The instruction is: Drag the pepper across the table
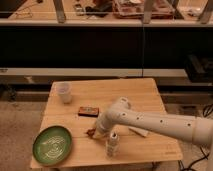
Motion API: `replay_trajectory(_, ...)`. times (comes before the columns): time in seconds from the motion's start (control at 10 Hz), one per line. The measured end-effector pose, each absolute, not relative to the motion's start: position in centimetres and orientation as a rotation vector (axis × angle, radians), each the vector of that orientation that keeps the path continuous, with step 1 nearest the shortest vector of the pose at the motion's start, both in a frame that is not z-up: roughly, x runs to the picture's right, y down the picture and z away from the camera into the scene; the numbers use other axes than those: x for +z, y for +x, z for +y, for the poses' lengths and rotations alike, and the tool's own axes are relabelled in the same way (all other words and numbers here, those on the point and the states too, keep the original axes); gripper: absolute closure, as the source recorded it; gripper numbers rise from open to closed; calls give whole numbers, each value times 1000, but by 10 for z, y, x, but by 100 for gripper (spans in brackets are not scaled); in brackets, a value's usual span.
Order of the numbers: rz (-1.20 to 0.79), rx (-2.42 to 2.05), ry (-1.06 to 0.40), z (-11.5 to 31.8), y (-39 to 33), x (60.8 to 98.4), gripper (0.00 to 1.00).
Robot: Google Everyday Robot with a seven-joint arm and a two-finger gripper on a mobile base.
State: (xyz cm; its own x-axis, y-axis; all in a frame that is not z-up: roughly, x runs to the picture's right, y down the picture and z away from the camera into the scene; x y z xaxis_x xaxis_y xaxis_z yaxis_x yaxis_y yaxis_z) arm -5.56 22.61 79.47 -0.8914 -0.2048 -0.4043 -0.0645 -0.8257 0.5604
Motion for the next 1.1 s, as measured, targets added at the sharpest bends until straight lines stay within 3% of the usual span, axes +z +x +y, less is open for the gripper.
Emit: replay_trajectory(1.1, -942, -2911, 802, 253, -68, 767, 69)
